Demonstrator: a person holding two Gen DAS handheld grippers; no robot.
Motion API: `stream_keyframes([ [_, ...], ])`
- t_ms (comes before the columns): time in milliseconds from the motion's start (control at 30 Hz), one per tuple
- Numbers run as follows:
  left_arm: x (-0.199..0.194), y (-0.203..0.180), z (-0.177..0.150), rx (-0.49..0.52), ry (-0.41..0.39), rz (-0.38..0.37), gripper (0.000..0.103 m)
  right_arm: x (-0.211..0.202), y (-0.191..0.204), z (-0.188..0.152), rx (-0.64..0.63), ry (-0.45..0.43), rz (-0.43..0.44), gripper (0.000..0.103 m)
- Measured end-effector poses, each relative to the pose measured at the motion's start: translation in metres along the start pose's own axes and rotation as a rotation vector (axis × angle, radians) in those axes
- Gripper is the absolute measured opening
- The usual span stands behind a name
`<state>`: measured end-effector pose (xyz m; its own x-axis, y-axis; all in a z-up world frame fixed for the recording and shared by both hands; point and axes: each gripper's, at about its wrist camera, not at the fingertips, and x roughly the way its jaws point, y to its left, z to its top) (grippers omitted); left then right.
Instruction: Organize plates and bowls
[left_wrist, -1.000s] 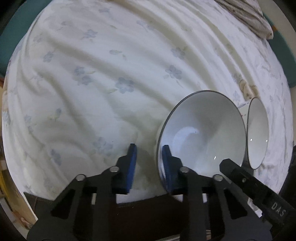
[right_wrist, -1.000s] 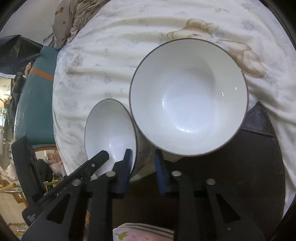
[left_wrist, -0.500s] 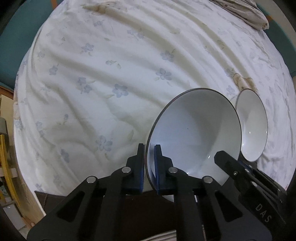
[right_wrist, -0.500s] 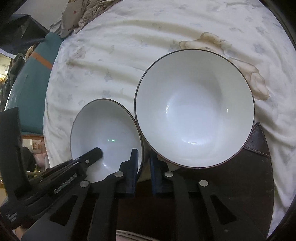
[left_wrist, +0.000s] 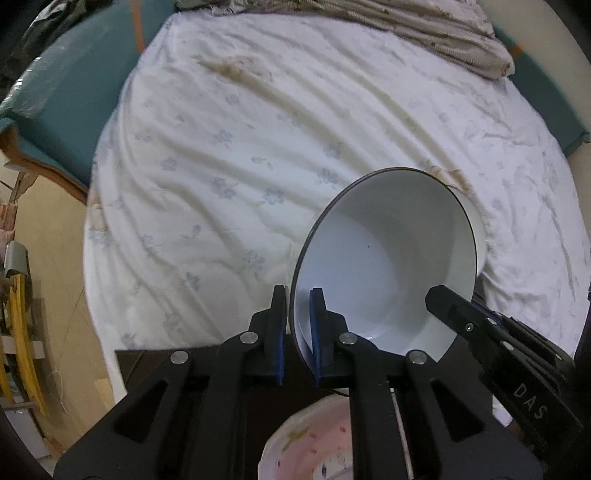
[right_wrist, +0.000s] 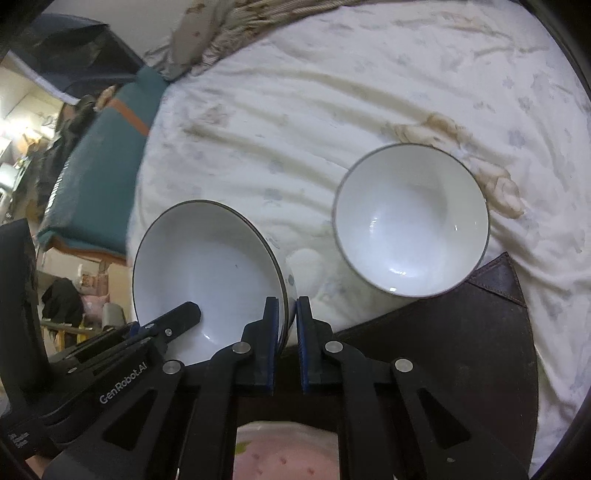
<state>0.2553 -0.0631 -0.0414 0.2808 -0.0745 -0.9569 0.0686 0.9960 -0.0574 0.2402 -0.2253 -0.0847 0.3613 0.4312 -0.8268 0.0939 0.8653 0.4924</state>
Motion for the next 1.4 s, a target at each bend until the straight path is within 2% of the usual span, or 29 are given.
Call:
stream_keyframes([
  [200,-0.040,0.005,-0.030,0.004,-0.038,-0.021,0.009,-0.037,0.022,-0.013,-0.066,-0.020,0.032,0.011],
  [467,-0.081,0.005,-0.076,0.034,-0.060,-0.058,0.010,-0.083,0.035,-0.049,-0.124,-0.049,0.053,0.011],
  [833,-0.110,0.002,-0.138,0.065,-0.067,-0.124,0.011,-0.125,0.032,-0.111,-0.164,-0.066,0.057,0.011],
  [1100,-0.103,0.007,-0.173,0.084,-0.080,-0.157,0.011,-0.132,0.034,-0.149,-0.216,-0.051,0.034,0.011],
  [1233,-0.090,0.009,-0.177,0.059,-0.047,-0.203,0.011,-0.128,0.030,-0.159,-0.225,-0.031,0.024,0.011],
  [1400,-0.084,0.003,-0.177,0.072,-0.033,-0.208,0.011,-0.121,0.018,-0.165,-0.210,-0.009,0.007,0.011],
])
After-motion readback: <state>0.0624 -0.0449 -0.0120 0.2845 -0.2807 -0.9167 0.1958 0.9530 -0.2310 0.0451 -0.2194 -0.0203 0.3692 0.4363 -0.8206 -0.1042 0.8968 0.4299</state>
